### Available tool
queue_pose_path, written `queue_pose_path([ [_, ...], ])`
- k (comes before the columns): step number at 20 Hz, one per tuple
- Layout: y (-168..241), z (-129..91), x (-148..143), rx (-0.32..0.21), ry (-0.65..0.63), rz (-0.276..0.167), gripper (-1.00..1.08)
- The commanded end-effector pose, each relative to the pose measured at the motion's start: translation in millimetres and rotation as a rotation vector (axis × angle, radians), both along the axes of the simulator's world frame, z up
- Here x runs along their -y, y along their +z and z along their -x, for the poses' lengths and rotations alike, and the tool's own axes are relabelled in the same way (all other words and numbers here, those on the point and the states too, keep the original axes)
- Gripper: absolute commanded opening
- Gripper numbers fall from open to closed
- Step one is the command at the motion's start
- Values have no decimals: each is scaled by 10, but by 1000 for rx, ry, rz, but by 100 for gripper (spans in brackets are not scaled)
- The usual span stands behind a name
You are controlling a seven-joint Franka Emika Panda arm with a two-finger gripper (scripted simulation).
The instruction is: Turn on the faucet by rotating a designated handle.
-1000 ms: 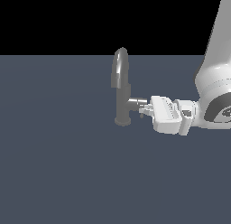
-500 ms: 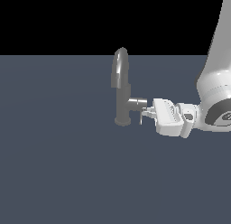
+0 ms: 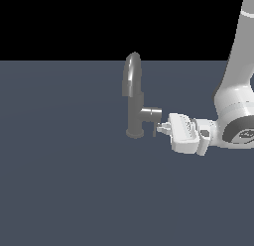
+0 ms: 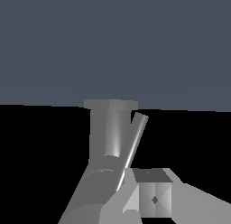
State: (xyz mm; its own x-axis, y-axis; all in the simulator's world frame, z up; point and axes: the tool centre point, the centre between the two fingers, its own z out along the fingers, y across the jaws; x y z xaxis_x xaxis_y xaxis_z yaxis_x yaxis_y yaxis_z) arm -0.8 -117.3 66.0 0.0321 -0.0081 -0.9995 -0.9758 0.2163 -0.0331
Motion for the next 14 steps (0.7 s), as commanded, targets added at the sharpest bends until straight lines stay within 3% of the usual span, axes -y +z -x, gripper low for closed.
queue_pose_path([
  [1, -51, -49, -17, -6, 2, -2, -100],
  [14, -238, -342, -38, -24, 7, -6, -100],
])
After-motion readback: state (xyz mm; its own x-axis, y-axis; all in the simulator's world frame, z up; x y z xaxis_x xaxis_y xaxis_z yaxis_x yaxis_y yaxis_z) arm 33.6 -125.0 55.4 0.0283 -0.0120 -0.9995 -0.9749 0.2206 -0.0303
